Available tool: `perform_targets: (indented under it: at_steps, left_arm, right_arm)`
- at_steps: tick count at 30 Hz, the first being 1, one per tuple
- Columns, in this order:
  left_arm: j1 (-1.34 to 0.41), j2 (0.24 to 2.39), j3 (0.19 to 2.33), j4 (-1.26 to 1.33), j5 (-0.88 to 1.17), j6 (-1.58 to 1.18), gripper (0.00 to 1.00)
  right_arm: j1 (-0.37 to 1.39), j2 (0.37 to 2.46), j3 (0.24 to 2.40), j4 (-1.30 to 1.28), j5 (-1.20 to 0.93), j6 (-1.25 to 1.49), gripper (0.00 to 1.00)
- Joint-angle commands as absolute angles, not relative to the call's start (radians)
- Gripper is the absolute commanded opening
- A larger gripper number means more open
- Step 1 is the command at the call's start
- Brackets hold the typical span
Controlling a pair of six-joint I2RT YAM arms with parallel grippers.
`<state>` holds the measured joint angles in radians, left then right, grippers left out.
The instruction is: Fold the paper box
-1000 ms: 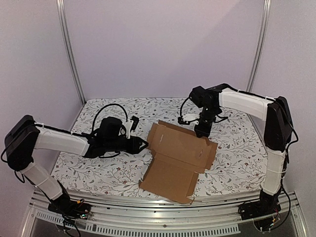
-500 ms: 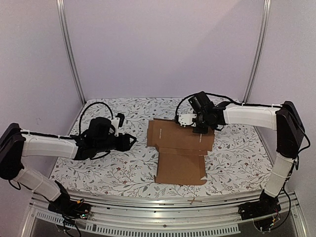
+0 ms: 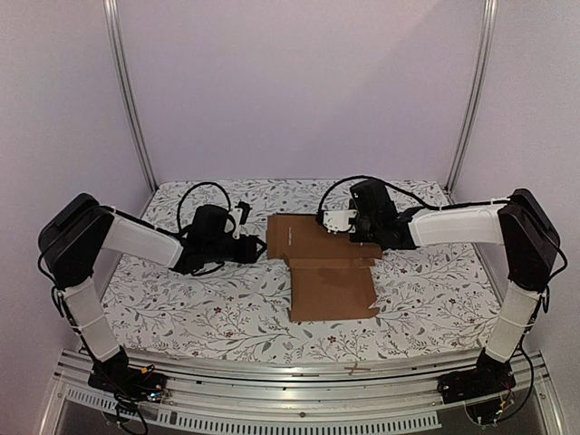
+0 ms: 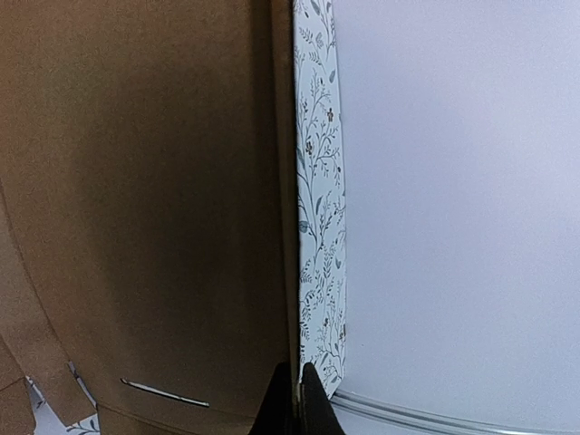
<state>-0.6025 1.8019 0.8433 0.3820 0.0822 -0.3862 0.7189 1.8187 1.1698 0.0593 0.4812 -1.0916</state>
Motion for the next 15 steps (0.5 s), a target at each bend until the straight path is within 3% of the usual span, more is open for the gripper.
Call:
perform_targets:
  at_steps: [1,9,15]
  left_arm:
    - [-0.594,1.848,0.886,0.435,0.128,-0.362,0.53]
    - [-0.554,1.625,0.778,0.458,0.004,-0.375,0.53]
    - [-0.556,1.637,0.959,0.302,0.055,-0.373,0.54]
  right_arm:
    - [0.720,1.810,1.149,0.136,0.498,-1.104,0.00]
    - [0.721,1.787,1.144,0.071,0.485,-1.100,0.00]
    - [0.723,1.785,1.163,0.032,0.484,-1.097,0.00]
